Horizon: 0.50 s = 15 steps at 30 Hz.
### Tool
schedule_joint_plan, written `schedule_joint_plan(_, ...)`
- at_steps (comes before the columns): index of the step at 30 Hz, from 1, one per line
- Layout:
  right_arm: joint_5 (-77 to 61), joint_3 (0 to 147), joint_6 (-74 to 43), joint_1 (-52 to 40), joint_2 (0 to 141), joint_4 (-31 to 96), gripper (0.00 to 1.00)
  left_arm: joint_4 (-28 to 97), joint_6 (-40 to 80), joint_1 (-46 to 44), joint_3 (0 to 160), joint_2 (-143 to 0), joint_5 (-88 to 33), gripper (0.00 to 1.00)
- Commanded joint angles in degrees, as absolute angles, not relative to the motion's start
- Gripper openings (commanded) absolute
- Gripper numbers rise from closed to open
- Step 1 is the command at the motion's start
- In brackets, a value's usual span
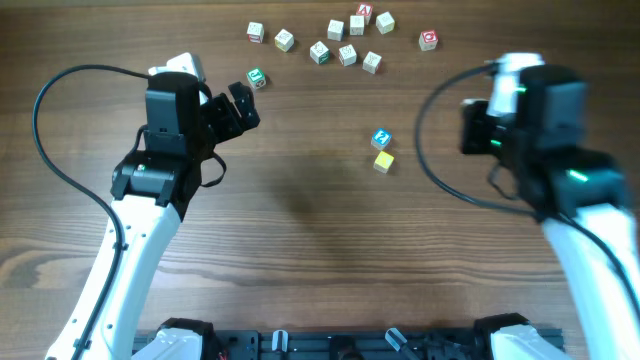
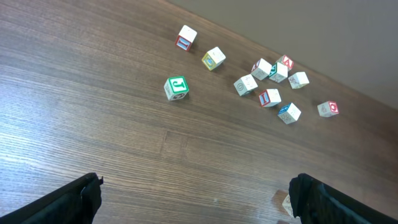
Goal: Form a circle
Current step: 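Carry the animal-picture block toward the blue '2' block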
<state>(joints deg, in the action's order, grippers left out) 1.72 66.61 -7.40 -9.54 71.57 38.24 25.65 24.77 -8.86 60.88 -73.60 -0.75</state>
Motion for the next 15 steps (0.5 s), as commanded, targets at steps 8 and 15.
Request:
schedule_joint_plan(8,-12.91,55.42,15.29,-9.3,93.58,13.85,0.04,25.58,25.34,-8.51,60.75,-73.3,-0.6,1.0)
schedule_joint_plan(15,-16.53,55.42,11.62,-9.3,100.99,12.93,0.04,25.58,25.36,-8.51,60.75,-73.3,-0.6,1.0)
